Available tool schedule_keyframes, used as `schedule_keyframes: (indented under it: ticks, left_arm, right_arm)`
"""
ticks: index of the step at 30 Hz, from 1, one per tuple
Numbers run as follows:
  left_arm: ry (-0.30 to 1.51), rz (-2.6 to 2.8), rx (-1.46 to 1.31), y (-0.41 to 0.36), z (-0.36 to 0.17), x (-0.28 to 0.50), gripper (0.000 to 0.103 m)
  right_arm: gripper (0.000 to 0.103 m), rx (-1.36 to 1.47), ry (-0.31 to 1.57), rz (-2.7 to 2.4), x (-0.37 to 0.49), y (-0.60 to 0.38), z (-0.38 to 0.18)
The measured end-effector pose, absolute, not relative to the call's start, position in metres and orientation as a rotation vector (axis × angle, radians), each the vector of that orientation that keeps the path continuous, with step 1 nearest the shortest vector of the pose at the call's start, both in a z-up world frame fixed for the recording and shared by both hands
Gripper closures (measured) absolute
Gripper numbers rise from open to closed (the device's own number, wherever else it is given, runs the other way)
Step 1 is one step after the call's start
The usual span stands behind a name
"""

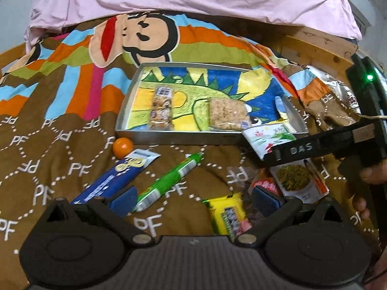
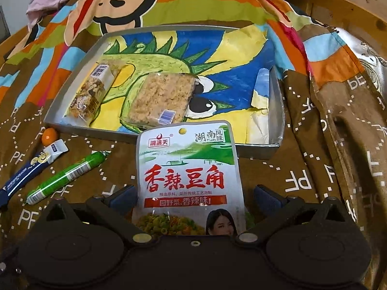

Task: Organize snacks
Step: 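Grasp the green-and-white spicy green bean pouch with the right tool, then lift the bean pouch with the right tool while the left tool grasps an orange snack pack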

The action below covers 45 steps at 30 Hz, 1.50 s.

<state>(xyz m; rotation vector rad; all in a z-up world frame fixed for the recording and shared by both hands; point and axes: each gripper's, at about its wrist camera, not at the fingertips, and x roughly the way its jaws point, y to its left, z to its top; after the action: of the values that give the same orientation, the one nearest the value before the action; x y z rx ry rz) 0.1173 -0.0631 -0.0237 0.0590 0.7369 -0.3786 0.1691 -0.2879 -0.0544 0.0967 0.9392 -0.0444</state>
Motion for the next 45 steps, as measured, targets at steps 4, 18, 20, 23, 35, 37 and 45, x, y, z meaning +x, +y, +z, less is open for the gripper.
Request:
schedule_keyframes:
  ticks: [4, 18, 20, 23, 35, 37, 45]
  left_arm:
    - [0.728, -0.410, 0.067, -0.071, -0.029, 0.118, 0.000]
    - [0.751, -0.461, 0.047, -0.076, -0.040, 0.119, 0.001]
    - [0.747, -0.485, 0.040, -0.076, -0.039, 0.118, 0.001]
    - [0.736, -0.535, 0.034, -0.080, -0.039, 0.115, 0.000]
    - [0.662, -0.689, 0.101, -0.116, -0.050, 0.131, 0.000]
    - [0.662, -0.727, 0.103, -0.121, -0.052, 0.133, 0.001]
    - [0.689, -0.858, 0.159, -0.137, -0.059, 0.126, 0.001]
  right_arm:
    - [0.002, 0.131, 0.960, -0.029, 0.175, -0.291, -0.058]
    - [0.017, 0.137, 0.992, 0.037, 0.166, -0.304, -0.052]
    - [0.017, 0.138, 0.993, 0.040, 0.161, -0.310, -0.048]
    - [0.017, 0.129, 0.992, 0.025, 0.154, -0.320, -0.044]
    - [0.014, 0.353, 1.038, -0.003, 0.153, -0.354, -0.050]
    - [0.014, 0.299, 1.058, -0.008, 0.153, -0.349, -0.054]
    - [0.011, 0.346, 1.066, -0.005, 0.164, -0.348, -0.062]
